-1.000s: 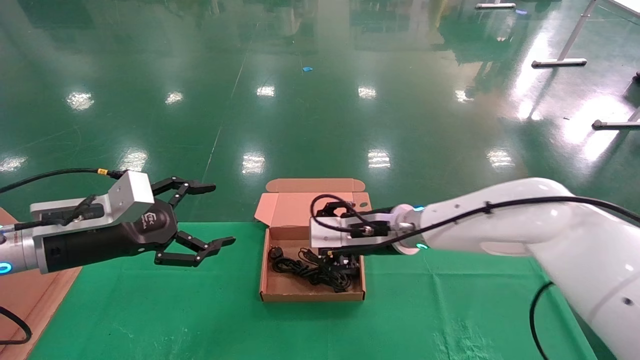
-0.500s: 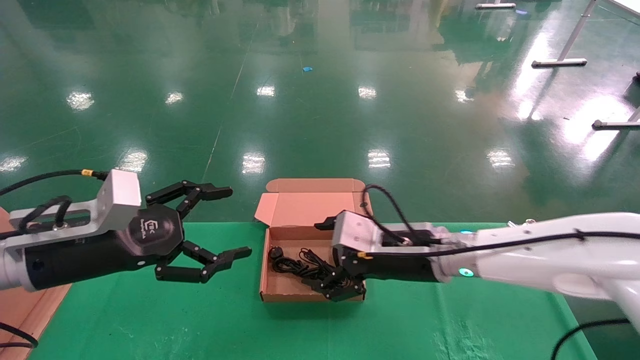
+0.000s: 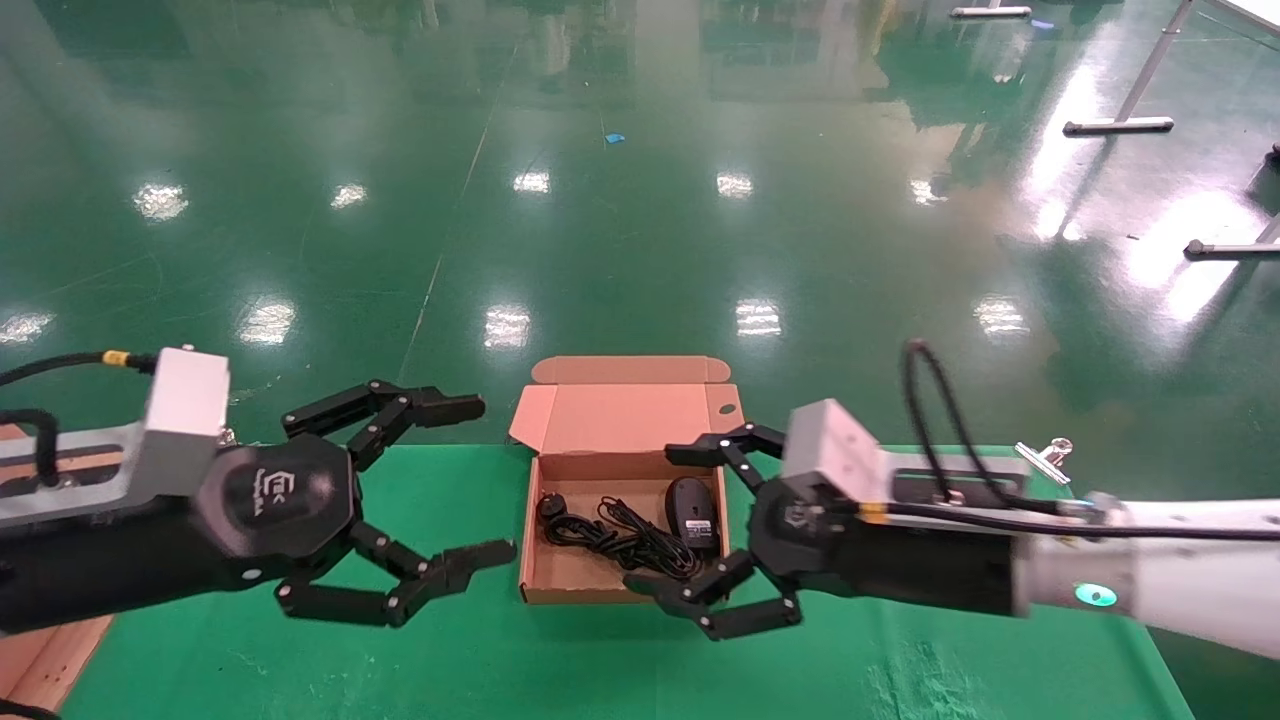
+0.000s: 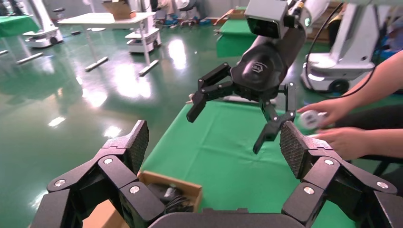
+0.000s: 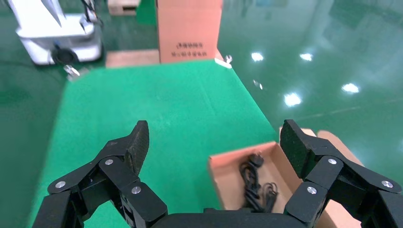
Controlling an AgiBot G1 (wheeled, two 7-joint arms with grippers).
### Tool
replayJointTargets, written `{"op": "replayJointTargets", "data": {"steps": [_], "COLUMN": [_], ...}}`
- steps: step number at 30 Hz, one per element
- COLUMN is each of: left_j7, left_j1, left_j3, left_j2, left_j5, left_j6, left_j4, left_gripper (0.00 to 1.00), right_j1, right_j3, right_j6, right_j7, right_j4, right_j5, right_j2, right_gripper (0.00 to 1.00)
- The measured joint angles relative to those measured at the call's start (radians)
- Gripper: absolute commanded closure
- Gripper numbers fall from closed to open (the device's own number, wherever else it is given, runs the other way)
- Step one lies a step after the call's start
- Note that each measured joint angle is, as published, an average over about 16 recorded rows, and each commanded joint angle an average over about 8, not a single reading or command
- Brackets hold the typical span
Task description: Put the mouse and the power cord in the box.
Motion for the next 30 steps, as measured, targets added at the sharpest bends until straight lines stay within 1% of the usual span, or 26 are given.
{"op": "replayJointTargets", "data": {"steps": [20,25,30], "left_j7": [-0.222,-0.256,-0.27], "left_j1": [0.157,0.183,0.194], "left_j3": [-0.204,-0.238,-0.253], "left_j2": [-0.061,-0.072,-0.076], "left_j5": [-0.017,-0.02,-0.021], "left_j6": [0.081,0.095,0.101], "left_j4": [-0.269,-0.313,-0.332], "left_gripper": [0.0,0.0,0.0], "right_j1": [-0.202,-0.235,-0.25], "right_j3": [0.285,0.332,0.353], "right_j6": [-0.233,-0.272,-0.288], "right_j7": [0.172,0.197,0.208], "right_j4": [0.25,0.291,0.309], "right_j5": [0.241,0.281,0.299], "right_j2": [0.247,0.287,0.305], "right_gripper": [0.0,0.0,0.0]}}
